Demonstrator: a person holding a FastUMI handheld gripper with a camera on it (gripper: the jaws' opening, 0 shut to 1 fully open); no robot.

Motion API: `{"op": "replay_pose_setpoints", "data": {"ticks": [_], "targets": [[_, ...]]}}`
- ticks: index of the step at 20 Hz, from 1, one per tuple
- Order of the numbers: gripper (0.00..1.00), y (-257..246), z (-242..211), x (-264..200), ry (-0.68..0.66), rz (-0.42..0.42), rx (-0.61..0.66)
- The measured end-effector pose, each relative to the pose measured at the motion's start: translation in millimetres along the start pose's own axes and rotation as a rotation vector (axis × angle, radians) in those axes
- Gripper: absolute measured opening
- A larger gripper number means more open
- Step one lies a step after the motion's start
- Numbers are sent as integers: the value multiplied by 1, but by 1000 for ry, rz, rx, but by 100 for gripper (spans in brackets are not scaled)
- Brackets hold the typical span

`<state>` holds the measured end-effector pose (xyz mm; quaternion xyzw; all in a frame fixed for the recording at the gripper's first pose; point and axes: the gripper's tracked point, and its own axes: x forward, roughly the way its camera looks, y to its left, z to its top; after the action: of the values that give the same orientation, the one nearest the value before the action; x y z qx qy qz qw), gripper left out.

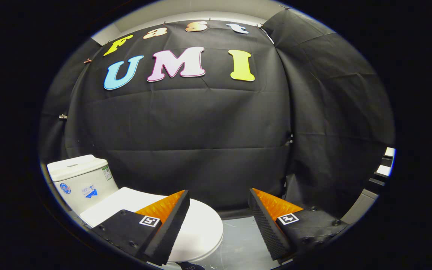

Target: Open the toilet lid.

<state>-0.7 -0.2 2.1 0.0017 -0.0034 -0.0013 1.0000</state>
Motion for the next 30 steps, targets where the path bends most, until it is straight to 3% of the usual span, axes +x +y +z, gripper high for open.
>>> {"op": "replay_pose_setpoints", "data": {"ticks": [17, 30], "targets": [[98, 3, -8, 1, 30, 15, 31], [98, 5, -82, -27, 199, 108, 64]]}}
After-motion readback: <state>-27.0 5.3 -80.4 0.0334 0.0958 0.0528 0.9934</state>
